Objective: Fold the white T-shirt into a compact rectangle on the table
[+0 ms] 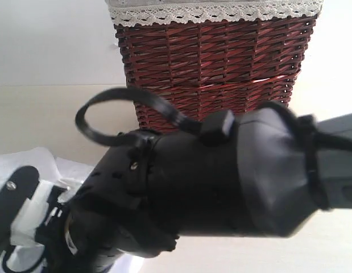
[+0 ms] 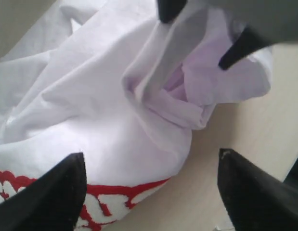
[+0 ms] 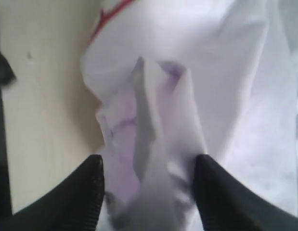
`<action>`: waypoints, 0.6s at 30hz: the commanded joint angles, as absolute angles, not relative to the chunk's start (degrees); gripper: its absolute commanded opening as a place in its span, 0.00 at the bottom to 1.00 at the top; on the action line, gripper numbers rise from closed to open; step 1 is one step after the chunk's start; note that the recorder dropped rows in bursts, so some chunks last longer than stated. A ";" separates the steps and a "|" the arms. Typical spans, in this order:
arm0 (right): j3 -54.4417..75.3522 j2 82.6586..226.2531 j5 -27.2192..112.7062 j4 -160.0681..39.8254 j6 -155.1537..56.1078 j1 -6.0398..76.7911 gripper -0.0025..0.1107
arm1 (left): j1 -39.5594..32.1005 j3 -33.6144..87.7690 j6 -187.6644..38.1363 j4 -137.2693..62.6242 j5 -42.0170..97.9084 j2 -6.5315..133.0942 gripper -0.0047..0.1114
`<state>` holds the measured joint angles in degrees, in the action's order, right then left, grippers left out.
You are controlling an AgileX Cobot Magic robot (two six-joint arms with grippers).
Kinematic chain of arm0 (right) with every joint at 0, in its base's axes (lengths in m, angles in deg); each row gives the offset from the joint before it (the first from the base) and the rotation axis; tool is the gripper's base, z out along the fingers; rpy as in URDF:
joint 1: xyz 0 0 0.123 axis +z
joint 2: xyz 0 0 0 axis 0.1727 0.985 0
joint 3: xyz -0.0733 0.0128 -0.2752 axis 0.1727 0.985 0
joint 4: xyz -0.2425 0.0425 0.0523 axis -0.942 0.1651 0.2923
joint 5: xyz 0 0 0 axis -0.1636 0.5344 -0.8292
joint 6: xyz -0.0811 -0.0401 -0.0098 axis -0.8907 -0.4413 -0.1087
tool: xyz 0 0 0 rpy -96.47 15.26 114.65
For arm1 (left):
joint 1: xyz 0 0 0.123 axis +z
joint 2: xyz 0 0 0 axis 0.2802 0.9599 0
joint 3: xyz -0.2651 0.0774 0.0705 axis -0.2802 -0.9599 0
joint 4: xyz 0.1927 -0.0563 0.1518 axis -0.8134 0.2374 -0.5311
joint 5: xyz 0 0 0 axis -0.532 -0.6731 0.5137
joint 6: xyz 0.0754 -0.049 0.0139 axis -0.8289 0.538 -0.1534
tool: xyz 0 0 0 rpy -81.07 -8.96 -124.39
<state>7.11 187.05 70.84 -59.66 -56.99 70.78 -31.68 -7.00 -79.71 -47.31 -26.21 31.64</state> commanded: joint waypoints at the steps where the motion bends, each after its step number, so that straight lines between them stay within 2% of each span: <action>1: 6.80 187.91 78.84 -75.34 -43.94 70.88 0.40 | -31.97 -6.92 -79.27 -47.04 -23.80 31.40 0.67; 5: 6.80 186.25 80.49 -78.58 -41.54 70.88 0.21 | -31.97 -7.06 -78.88 -46.57 -19.61 31.40 0.67; 8: 6.80 183.13 82.29 -82.33 -41.70 70.88 0.02 | -31.97 -8.83 -75.98 -45.21 -14.64 31.40 0.67; 15: 6.80 175.49 88.02 -99.33 -28.32 70.75 0.02 | -31.97 -13.82 -75.52 -42.43 -3.61 32.83 0.67; 18: 6.80 173.54 87.37 -99.55 -28.17 70.75 0.02 | -31.97 -14.35 -73.12 -37.32 7.56 33.53 0.67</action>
<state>7.11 174.60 87.35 -98.34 -29.06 70.91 -31.68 -13.89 -75.18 -40.91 0.23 32.83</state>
